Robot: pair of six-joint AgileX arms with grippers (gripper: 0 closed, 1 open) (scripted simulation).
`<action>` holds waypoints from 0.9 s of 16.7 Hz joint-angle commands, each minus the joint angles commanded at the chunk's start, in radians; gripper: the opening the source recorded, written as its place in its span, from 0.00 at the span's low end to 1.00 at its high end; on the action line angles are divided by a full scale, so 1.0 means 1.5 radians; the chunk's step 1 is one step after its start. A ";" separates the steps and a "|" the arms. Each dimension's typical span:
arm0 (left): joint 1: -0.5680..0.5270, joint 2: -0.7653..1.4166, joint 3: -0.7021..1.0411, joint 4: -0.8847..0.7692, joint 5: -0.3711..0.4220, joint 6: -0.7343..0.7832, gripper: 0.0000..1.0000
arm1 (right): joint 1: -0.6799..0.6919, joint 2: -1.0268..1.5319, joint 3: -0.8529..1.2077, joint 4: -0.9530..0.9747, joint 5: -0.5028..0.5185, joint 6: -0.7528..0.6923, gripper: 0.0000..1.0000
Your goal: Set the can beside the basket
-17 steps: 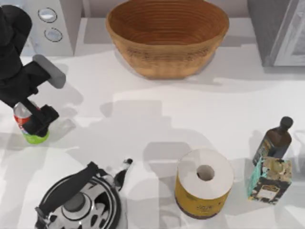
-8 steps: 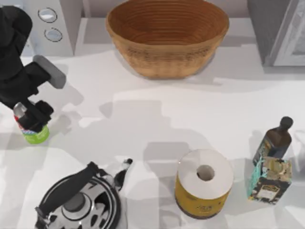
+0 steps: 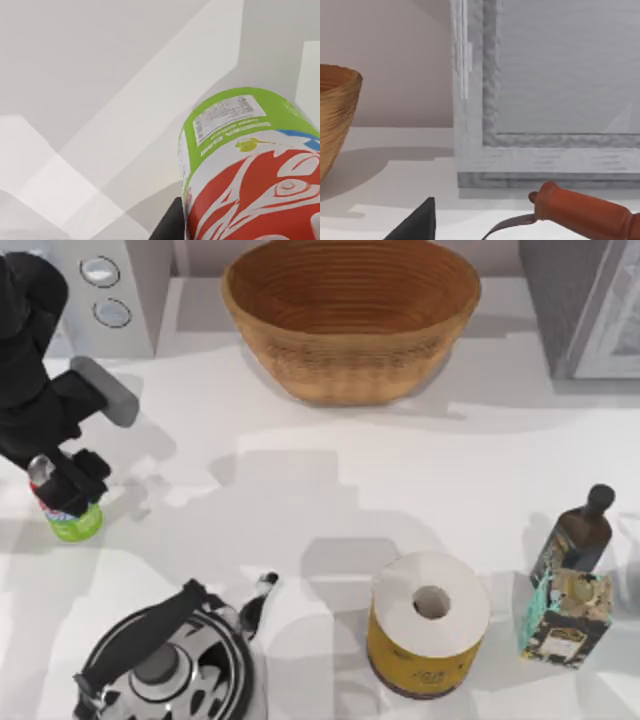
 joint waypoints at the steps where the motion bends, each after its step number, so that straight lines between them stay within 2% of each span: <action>1: 0.000 0.000 0.000 0.000 0.000 0.000 0.00 | 0.000 0.000 0.000 0.000 0.000 0.000 1.00; 9: -0.004 -0.005 0.006 -0.002 0.003 -0.005 0.00 | 0.000 0.000 0.000 0.000 0.000 0.000 1.00; 12: -0.034 -0.013 0.064 -0.019 0.019 -0.052 0.00 | 0.000 0.000 0.000 0.000 0.000 0.000 1.00; 15: -0.083 -0.007 0.176 -0.054 0.035 -0.146 0.00 | 0.000 0.000 0.000 0.000 0.000 0.000 1.00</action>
